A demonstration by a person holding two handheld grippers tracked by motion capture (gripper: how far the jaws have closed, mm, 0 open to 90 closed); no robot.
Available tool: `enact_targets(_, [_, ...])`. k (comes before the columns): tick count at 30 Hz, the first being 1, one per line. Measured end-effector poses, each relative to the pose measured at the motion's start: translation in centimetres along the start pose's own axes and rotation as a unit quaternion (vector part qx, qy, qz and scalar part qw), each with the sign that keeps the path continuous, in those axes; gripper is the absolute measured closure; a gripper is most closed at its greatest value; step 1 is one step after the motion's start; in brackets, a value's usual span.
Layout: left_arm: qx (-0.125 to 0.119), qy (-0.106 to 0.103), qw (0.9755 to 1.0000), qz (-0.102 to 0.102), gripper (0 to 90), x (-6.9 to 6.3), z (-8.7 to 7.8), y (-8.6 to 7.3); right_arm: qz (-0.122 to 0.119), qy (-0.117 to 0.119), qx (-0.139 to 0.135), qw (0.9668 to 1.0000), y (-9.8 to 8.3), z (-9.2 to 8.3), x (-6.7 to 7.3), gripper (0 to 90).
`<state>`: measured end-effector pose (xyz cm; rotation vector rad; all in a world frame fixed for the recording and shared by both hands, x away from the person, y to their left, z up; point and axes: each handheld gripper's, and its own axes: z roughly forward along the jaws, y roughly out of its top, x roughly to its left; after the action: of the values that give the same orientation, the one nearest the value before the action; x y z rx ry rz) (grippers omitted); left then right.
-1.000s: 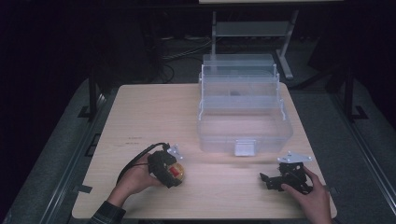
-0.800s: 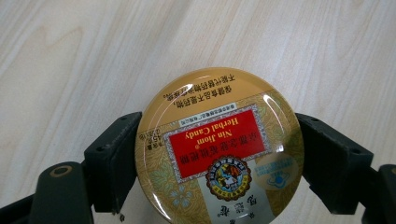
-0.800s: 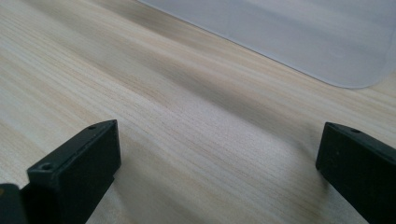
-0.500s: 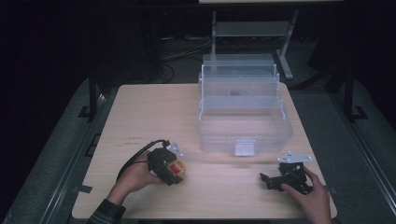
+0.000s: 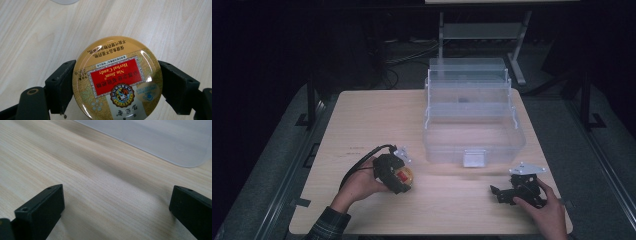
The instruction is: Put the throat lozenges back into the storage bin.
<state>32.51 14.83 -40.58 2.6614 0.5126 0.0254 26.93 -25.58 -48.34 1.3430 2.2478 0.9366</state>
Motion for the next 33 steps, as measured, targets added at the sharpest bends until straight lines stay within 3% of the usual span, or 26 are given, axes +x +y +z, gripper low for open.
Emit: enact_targets(33, [-0.013, 0.000, 0.9995, 0.028, 19.5, 0.2, -2.0, 4.2, 0.000, 0.001, 0.000, 1.0000, 0.0, 0.0, 0.0, 0.0])
